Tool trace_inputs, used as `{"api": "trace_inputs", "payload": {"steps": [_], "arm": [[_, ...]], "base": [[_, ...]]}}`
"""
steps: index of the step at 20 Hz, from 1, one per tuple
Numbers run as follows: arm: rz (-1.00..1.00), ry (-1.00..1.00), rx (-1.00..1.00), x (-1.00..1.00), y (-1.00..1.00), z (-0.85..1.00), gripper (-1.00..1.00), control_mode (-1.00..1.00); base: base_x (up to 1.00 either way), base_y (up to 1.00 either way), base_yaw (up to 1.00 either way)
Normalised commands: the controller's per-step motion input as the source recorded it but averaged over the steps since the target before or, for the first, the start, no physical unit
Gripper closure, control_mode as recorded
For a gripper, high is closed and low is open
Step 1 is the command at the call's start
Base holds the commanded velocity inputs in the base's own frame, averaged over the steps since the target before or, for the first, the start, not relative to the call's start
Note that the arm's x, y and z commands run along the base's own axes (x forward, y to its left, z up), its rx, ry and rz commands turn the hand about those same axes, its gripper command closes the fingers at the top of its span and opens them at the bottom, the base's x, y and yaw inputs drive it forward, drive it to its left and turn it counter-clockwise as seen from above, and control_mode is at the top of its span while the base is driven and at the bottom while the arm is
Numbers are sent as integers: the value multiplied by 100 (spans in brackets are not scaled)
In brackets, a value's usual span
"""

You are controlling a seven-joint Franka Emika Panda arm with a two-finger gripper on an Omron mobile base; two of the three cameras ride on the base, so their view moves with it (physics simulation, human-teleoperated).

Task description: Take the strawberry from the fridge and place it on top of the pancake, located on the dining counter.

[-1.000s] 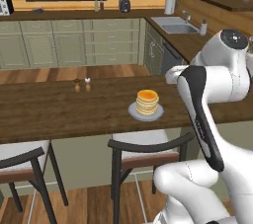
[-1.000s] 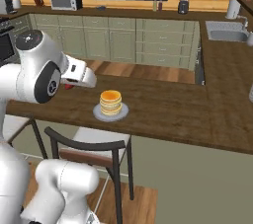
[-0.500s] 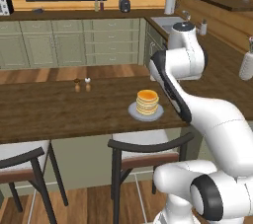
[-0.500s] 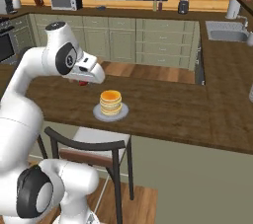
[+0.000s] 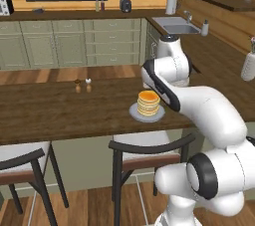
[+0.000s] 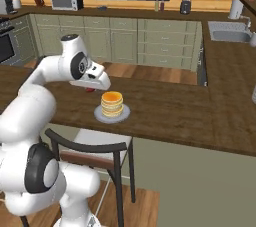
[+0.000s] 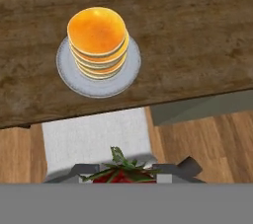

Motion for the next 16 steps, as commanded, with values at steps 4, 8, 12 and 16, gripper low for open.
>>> {"api": "trace_inputs", "payload": {"steps": [4,8,12,16], "arm": [[0,6,5,62,-11,-25,100,-100],[0,10,3,66,-4,-25,100,-100],[0,6,8,48,-2,-37,100,-100],[0,2,8,36,0,-47,100,-100]], "base": [[0,0,0],[0,0,0],[0,0,0],[0,0,0]]}}
